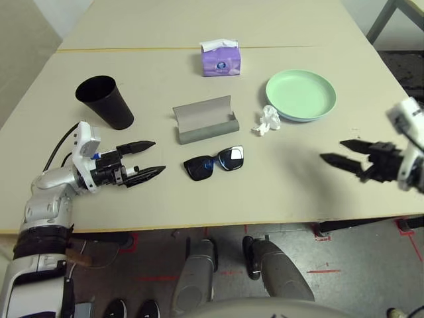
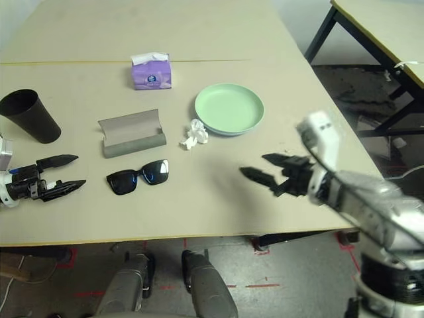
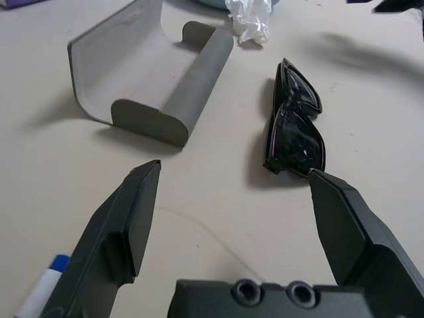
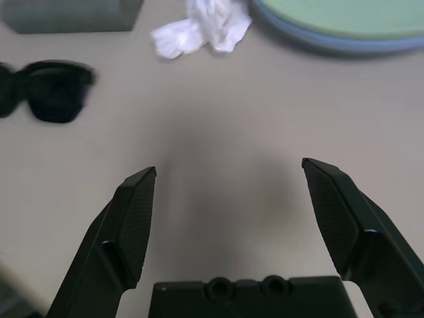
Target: Organize and tidy the items on the table.
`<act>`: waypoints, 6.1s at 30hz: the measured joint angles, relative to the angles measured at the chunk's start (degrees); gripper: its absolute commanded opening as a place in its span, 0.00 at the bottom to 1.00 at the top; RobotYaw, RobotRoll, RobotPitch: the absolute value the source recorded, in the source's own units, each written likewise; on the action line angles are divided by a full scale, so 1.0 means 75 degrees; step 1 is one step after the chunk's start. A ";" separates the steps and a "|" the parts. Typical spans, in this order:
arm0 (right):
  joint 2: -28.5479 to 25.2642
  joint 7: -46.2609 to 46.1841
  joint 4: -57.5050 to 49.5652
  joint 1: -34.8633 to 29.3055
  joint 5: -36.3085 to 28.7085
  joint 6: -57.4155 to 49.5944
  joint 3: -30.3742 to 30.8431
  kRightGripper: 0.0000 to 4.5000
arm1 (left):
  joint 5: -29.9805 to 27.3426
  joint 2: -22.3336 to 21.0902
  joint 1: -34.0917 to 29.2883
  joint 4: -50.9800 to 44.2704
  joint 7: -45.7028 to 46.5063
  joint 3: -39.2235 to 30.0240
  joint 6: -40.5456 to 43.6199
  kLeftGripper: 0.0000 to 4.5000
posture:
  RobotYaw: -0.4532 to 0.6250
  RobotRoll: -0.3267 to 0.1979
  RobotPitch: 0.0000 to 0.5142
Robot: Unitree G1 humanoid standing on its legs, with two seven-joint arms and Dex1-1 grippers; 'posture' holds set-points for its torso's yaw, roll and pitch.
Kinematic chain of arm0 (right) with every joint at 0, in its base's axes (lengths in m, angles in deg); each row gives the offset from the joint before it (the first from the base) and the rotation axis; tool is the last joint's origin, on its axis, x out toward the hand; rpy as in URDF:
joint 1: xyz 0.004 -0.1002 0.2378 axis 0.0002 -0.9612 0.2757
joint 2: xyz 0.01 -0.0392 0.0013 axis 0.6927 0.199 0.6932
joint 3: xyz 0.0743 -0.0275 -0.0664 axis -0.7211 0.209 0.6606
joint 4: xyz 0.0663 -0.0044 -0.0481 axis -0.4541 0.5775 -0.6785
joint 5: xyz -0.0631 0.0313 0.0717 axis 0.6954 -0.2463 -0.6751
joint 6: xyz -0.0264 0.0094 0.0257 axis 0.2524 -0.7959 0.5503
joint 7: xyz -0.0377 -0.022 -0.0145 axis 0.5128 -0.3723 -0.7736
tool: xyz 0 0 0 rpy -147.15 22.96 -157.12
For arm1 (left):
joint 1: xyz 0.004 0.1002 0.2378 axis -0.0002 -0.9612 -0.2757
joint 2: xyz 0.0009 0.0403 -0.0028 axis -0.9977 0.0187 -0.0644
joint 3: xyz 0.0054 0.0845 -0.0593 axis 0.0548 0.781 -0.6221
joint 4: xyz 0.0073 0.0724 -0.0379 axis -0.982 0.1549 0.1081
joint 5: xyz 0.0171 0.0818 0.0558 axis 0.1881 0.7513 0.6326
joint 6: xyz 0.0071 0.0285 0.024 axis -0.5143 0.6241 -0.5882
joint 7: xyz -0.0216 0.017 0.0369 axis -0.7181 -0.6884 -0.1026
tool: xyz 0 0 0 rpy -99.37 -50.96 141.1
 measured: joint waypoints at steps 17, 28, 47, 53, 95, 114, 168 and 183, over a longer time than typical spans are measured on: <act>0.1334 -0.1046 0.2266 0.0722 0.1207 0.2836 0.1223 1.00 | -0.0507 -0.0253 -0.0167 -0.0477 -0.0563 -0.0361 0.0008 1.00 | 0.42 0.62 0.44; 0.1632 -0.1048 0.2818 0.1069 0.1335 0.3198 0.1494 1.00 | -0.0947 -0.0252 -0.0417 -0.0870 -0.1172 -0.0417 0.0274 1.00 | 0.44 0.62 0.43; 0.2341 -0.0966 0.4575 0.2207 0.1835 0.4245 0.2067 1.00 | -0.0926 -0.0252 -0.0621 -0.0950 -0.1176 -0.0420 0.0242 1.00 | 0.46 0.62 0.43; 0.2434 -0.0765 0.4997 0.2519 0.1920 0.4508 0.2202 0.86 | -0.0927 -0.0241 -0.0683 -0.1026 -0.1049 -0.0420 0.0209 1.00 | 0.46 0.62 0.43; 0.0895 -0.0553 0.8023 0.5029 0.2608 0.5503 0.1596 0.99 | -0.0886 0.0111 -0.0900 -0.1389 -0.0647 -0.0324 0.0186 1.00 | 0.42 0.62 0.45; -0.1900 0.1866 -0.0011 0.5726 0.0004 -0.2801 0.3222 0.99 | -0.0597 0.0132 0.0042 -0.0259 -0.1191 -0.0097 -0.0157 1.00 | 0.34 0.62 0.43; 0.2279 0.3433 0.4633 0.6994 0.4470 0.2539 0.8819 0.99 | -0.0612 0.0067 -0.0562 -0.0361 -0.0842 -0.0411 -0.0457 1.00 | 0.42 0.62 0.46; 0.2346 0.3807 0.4751 0.6826 0.4995 0.2816 0.8523 0.99 | -0.0611 0.0068 -0.0567 -0.0365 -0.0800 -0.0410 -0.0401 1.00 | 0.42 0.62 0.46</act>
